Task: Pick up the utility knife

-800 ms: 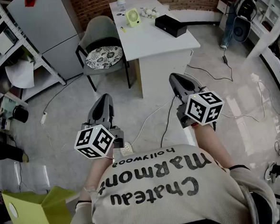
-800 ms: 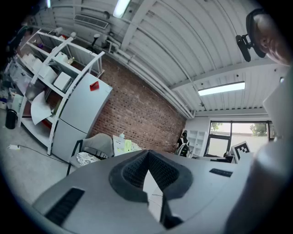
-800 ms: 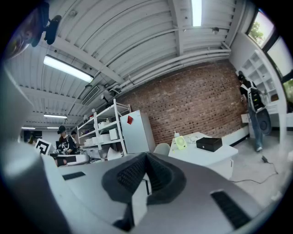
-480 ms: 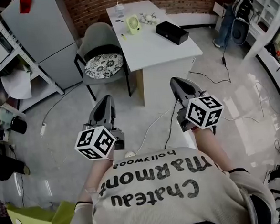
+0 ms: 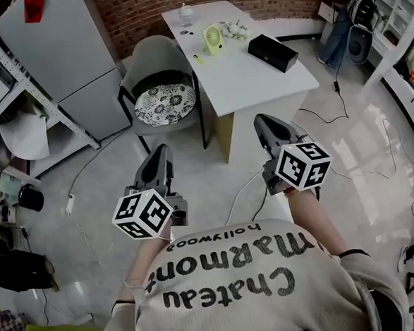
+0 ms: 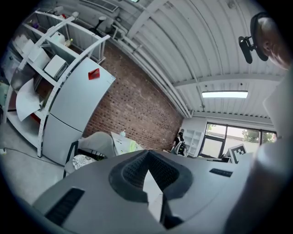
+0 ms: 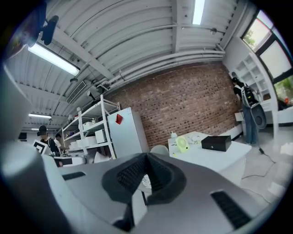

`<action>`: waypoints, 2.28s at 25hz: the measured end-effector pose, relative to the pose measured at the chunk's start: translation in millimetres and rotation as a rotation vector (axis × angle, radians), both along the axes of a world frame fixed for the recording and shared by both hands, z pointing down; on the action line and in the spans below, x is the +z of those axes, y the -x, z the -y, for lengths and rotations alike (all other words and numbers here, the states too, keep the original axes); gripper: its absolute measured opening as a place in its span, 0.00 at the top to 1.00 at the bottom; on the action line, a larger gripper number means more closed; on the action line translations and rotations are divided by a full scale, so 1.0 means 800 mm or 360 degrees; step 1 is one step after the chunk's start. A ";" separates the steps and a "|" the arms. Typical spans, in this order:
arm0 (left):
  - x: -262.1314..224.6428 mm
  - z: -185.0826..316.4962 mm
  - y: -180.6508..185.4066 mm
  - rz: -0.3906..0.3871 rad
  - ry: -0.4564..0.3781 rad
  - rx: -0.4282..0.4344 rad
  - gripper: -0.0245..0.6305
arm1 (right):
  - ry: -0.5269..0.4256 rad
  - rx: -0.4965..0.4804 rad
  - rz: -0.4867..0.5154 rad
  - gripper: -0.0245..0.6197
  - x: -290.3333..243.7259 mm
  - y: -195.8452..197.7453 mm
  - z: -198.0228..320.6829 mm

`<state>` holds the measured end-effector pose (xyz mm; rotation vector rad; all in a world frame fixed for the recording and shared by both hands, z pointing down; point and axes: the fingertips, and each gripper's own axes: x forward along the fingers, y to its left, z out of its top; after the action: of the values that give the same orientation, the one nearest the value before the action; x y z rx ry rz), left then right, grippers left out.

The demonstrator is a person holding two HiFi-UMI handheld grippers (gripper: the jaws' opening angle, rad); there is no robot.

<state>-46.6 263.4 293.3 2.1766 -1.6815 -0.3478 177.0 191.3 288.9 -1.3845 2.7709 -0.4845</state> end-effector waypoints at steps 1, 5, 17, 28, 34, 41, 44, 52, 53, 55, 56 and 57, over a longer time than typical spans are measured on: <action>0.008 0.003 0.011 0.0000 0.0022 0.0005 0.96 | 0.0010 0.0004 0.0007 0.96 0.006 0.010 0.004; 0.047 0.014 0.045 -0.0030 0.0147 -0.0001 0.96 | 0.0119 -0.0007 -0.0013 0.96 0.039 0.041 0.013; 0.077 0.093 0.110 -0.0010 0.0261 -0.0130 0.96 | 0.0210 -0.0125 -0.0048 0.96 0.075 0.109 0.123; 0.041 0.243 0.126 -0.0021 0.0165 -0.0263 0.96 | 0.0111 -0.0247 0.0019 0.96 0.035 0.133 0.296; 0.025 0.307 0.125 -0.0018 0.0116 -0.0317 0.96 | 0.0084 -0.0299 0.0050 0.96 0.021 0.135 0.364; 0.031 0.354 0.116 -0.0006 0.0096 -0.0363 0.96 | 0.0062 -0.0355 0.0069 0.96 0.022 0.133 0.424; 0.055 0.360 0.119 -0.0036 0.0171 -0.0387 0.96 | 0.0107 -0.0363 0.0070 0.96 0.039 0.133 0.437; 0.100 0.363 0.144 -0.0077 0.0343 -0.0449 0.96 | 0.0360 -0.0339 0.0069 0.96 0.118 0.144 0.456; 0.104 0.366 0.149 -0.0086 0.0351 -0.0454 0.96 | 0.0383 -0.0333 0.0063 0.96 0.126 0.147 0.459; 0.111 0.377 0.158 -0.0104 0.0360 -0.0455 0.96 | 0.0419 -0.0328 0.0055 0.96 0.138 0.155 0.467; 0.115 0.384 0.163 -0.0110 0.0365 -0.0450 0.96 | 0.0435 -0.0323 0.0051 0.96 0.143 0.158 0.472; 0.118 0.392 0.166 -0.0116 0.0370 -0.0439 0.96 | 0.0450 -0.0313 0.0047 0.96 0.148 0.161 0.477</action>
<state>-179.6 -50.0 387.8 1.7514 -1.8808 -0.2831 48.3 -190.0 407.4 -1.1337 2.9174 -0.9266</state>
